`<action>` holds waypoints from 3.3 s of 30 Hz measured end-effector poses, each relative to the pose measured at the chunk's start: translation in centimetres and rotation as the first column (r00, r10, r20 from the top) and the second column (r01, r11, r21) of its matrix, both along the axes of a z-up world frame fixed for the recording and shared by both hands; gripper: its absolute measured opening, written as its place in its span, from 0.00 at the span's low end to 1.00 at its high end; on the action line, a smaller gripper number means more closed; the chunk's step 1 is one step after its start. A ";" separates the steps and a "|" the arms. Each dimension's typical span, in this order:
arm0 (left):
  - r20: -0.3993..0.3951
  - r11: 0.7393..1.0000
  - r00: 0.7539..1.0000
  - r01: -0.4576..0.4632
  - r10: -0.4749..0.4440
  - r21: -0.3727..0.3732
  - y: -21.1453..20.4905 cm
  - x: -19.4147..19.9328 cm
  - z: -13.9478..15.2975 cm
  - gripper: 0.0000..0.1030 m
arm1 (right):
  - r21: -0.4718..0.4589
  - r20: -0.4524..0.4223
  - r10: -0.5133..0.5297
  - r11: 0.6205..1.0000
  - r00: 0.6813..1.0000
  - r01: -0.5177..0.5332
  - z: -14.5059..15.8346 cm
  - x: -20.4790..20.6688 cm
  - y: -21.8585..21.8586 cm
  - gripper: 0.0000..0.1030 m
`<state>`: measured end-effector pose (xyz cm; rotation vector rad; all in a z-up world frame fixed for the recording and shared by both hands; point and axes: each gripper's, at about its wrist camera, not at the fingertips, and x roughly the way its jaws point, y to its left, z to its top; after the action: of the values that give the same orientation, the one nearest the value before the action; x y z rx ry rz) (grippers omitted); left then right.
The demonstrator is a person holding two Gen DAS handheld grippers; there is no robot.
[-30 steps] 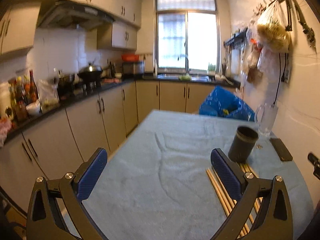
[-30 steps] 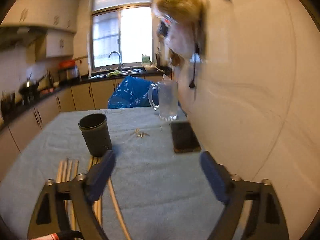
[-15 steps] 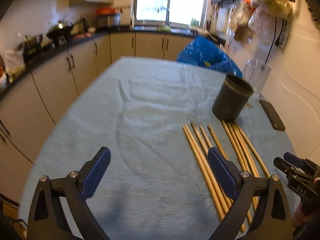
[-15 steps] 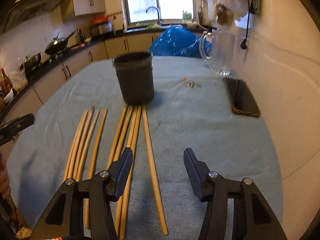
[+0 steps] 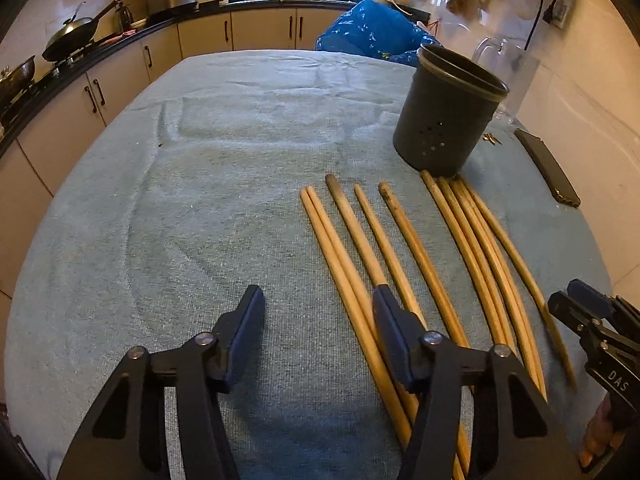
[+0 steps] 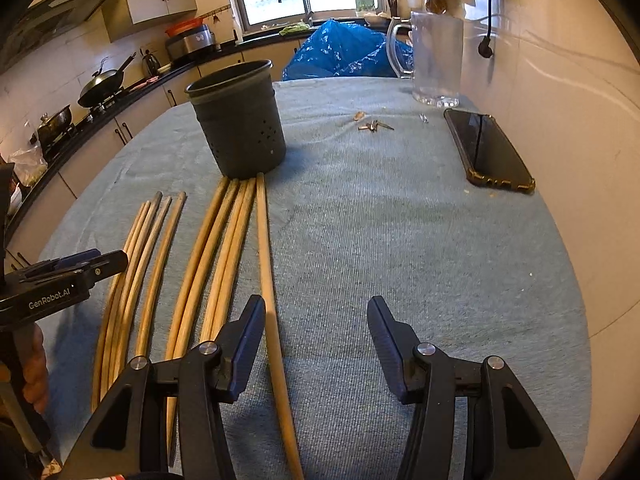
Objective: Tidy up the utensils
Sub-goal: 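Move the left tool toward the wooden chopsticks while the right tool approaches them too, then close the left tool on one chopstick while the right tool grasps another chopstick, then lift the left tool's chopstick over the grey cup while the right tool carries its chopstick there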
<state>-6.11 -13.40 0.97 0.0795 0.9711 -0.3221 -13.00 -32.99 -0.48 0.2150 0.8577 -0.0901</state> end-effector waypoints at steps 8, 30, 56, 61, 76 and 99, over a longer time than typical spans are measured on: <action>0.006 0.999 1.000 0.002 -0.001 -0.037 1.3 -1.4 0.0 0.54 | 0.003 -0.008 0.020 1.000 1.000 -0.020 -0.5 0.3 0.1 0.55; -0.088 1.000 0.996 0.021 -0.020 0.016 2.2 -0.1 0.2 0.06 | -0.088 -0.112 0.051 0.994 0.992 -0.061 -0.3 1.7 2.8 0.07; -0.136 0.987 0.985 0.121 -0.106 0.106 4.2 1.9 0.2 0.20 | -0.076 -0.294 0.055 0.994 0.954 -0.080 0.2 4.1 0.5 0.18; -0.126 0.975 0.982 0.157 -0.139 0.154 3.4 2.6 0.3 0.20 | -0.096 -0.385 0.075 0.988 0.920 -0.120 0.4 7.6 1.2 0.14; 0.092 0.993 0.989 0.117 -0.117 0.007 5.6 -1.6 7.4 0.04 | 0.021 -0.119 0.087 0.996 0.989 -0.085 4.8 3.9 1.1 0.07; 0.440 0.941 0.890 0.242 -0.118 -0.236 4.6 -8.9 21.1 0.04 | 0.044 0.414 0.017 0.998 0.910 -0.038 17.8 -6.6 2.3 0.07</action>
<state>-14.98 -8.85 22.09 -0.0244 0.4792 -0.5907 -19.57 -30.64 17.33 0.2588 0.4388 0.0057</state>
